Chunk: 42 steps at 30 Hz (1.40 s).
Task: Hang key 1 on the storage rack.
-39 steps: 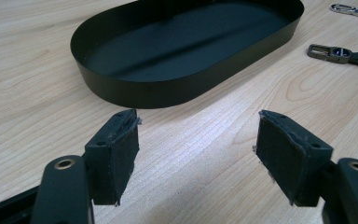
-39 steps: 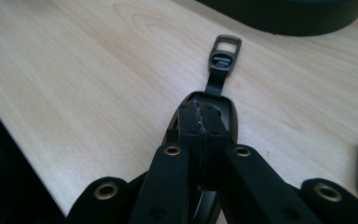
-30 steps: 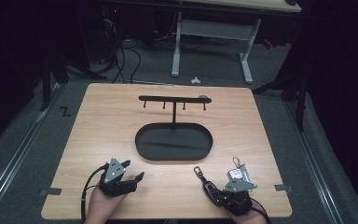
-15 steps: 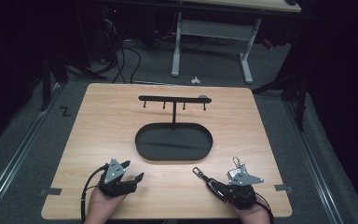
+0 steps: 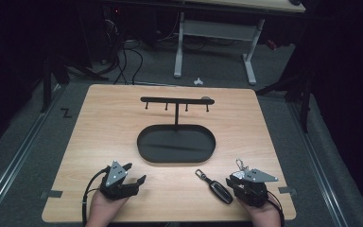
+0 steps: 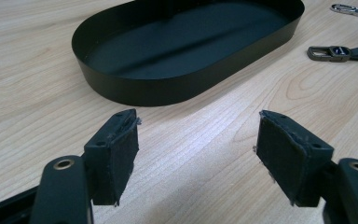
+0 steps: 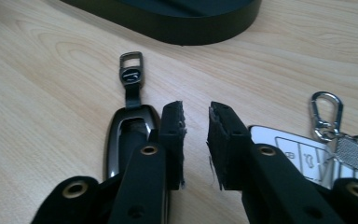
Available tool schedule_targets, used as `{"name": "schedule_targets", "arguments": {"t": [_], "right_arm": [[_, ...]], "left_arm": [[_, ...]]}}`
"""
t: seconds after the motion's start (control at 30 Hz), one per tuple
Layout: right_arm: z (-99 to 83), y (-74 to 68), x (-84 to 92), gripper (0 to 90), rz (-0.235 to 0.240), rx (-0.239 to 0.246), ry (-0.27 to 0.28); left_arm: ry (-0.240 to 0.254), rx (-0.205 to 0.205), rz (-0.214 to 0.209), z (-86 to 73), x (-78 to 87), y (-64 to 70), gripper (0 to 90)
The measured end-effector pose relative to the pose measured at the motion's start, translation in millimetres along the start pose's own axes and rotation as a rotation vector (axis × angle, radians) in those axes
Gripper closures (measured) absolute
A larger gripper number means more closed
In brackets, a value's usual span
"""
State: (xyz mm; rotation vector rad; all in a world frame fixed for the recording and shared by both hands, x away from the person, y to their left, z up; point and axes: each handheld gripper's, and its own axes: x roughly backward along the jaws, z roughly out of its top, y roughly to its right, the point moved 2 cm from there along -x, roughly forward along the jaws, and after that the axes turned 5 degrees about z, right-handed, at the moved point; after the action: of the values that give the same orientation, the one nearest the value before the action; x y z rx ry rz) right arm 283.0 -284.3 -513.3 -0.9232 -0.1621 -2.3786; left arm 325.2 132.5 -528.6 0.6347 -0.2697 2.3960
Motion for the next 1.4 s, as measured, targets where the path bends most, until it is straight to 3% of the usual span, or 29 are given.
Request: {"name": "schedule_targets", "arguments": {"t": [0.1, 0.23, 0.57, 0.77, 0.87, 1.4], "right_arm": [[2.2, 4.8, -1.2, 67.6, -0.008, 0.000, -0.016], [5.6, 7.8, -1.5, 66.3, -0.011, -0.011, -0.046], [22.6, 16.5, -4.1, 59.8, -0.042, -0.041, -0.189], [31.6, 18.8, -7.2, 58.1, -0.073, -0.015, -0.281], [38.9, 18.0, -8.6, 55.6, -0.098, 0.028, -0.346], [57.7, 11.7, -24.1, 51.5, -0.086, 0.091, -0.541]], "left_arm": [[0.000, -0.004, 0.005, -0.3, 0.2, -0.9, 29.8], [0.001, -0.004, 0.008, -0.7, 1.0, -1.9, 29.8], [0.011, -0.007, 0.006, -1.0, 1.1, -5.1, 29.6], [0.014, -0.008, 0.005, -0.7, -0.4, -5.5, 29.1], [0.012, -0.015, 0.005, -0.4, -1.3, -4.8, 28.9], [0.006, -0.016, -0.001, 0.0, -1.9, -3.9, 26.9]]}}
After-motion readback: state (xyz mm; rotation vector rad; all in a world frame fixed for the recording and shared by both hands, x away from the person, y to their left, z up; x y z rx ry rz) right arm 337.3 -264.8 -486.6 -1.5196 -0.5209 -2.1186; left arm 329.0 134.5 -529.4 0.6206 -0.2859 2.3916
